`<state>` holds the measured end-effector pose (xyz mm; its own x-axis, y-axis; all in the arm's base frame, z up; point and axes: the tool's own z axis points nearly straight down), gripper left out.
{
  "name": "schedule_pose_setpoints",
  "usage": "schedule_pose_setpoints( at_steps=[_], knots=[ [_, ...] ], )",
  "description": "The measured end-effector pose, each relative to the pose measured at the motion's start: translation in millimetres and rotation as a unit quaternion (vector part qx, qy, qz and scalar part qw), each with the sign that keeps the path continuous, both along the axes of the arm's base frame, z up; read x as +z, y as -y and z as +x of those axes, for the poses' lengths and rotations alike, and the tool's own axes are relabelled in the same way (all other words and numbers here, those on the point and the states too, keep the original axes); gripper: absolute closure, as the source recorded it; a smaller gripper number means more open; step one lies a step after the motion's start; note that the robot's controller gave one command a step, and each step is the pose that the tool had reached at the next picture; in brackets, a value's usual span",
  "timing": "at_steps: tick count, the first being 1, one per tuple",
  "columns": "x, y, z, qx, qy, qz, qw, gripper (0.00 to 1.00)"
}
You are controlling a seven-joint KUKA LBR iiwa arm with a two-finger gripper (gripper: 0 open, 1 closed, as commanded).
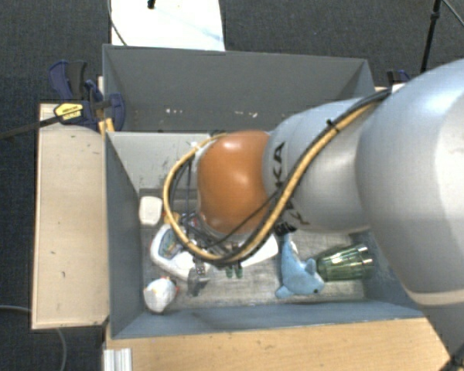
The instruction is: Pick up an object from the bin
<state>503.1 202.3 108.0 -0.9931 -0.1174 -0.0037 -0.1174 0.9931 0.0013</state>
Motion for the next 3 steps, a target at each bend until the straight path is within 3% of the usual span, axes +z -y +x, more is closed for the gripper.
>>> schedule_pose_setpoints(
  at_steps=[1, 2, 3],
  knots=[
    [23, 29, -0.5, 0.077, -0.0017, -0.001, 0.9971, 0.0],
    [16, 26, 15.4, 0.014, 0.0, 0.0, 0.9999, 0.0],
    [-24, 44, 15.6, 0.056, 0.0005, 0.0, 0.9984, 0.0]
  ],
)
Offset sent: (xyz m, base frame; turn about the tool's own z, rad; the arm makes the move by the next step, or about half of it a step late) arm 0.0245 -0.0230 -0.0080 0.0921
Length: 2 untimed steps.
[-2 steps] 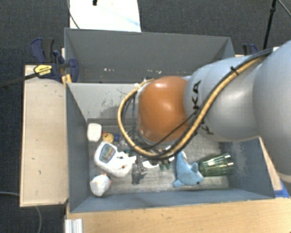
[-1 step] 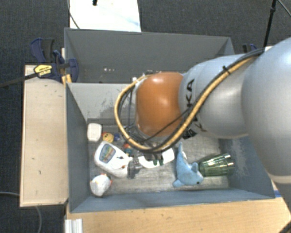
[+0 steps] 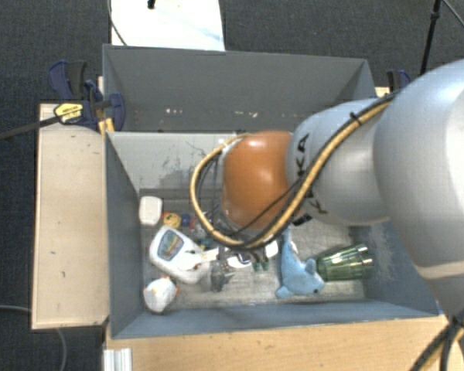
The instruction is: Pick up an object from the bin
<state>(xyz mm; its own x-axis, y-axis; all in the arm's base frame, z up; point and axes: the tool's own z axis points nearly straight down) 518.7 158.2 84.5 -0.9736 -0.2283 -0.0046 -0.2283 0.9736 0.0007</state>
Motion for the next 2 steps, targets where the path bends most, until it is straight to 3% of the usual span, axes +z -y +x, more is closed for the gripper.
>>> schedule_pose_setpoints(
  at_steps=[1, 2],
  knots=[
    [-5.4, 4.2, -3.0, -0.055, 0.0126, 0.008, 0.9984, 1.0],
    [-5.4, 4.2, -2.9, -0.056, 0.0126, 0.008, 0.9983, 1.0]
  ],
)
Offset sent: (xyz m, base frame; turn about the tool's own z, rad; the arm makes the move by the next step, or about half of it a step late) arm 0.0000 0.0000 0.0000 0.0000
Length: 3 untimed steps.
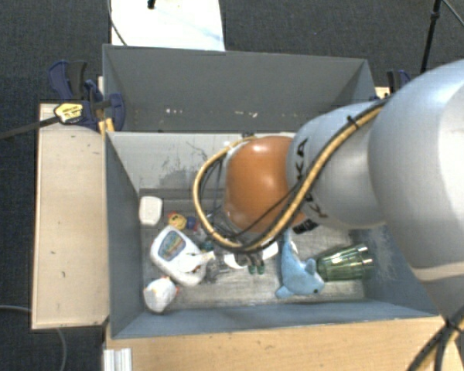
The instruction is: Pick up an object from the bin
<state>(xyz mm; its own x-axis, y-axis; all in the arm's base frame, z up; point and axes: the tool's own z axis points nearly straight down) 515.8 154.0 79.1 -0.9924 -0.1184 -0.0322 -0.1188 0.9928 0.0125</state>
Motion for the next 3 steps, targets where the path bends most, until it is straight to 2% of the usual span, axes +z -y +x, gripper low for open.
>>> schedule_pose_setpoints(
  at_steps=[2, 3],
  knots=[
    [2.0, -0.6, 1.2, 0.0, -0.0037, -0.002, 1.0, 1.0],
    [6.5, 0.1, 0.1, -0.001, -0.0089, -0.005, 0.9999, 1.0]
  ],
)
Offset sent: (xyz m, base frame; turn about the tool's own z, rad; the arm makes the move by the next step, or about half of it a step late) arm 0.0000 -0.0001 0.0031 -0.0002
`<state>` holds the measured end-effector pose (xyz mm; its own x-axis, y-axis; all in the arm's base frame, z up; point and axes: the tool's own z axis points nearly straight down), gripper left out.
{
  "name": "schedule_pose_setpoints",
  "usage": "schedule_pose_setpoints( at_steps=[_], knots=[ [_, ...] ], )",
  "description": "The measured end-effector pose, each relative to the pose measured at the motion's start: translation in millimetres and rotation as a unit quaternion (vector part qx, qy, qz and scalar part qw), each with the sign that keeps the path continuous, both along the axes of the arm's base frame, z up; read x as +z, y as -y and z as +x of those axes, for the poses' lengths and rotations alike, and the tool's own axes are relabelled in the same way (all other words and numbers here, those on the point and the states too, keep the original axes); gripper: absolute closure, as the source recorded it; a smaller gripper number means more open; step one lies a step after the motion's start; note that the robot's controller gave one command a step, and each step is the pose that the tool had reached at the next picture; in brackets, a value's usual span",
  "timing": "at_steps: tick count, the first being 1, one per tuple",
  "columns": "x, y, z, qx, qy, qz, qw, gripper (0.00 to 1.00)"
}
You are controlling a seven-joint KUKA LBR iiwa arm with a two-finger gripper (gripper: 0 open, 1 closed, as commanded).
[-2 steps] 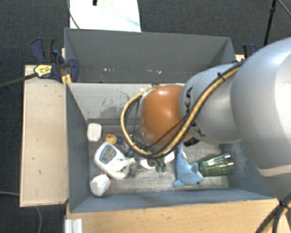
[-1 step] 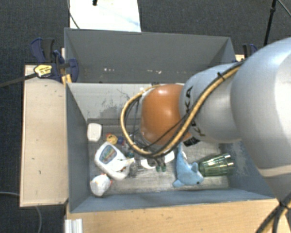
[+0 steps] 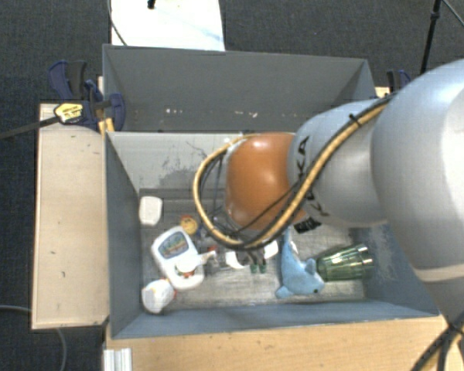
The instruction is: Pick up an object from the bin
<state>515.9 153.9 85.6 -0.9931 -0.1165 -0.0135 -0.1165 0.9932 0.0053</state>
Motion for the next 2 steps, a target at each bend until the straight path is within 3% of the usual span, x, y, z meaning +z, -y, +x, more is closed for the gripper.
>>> schedule_pose_setpoints(
  at_steps=[1, 2],
  knots=[
    [12, 1, -2.3, -0.001, -0.0068, -0.003, 1.0, 1.0],
    [28, 1, -1.5, -0.002, -0.006, -0.003, 1.0, 1.0]
  ],
)
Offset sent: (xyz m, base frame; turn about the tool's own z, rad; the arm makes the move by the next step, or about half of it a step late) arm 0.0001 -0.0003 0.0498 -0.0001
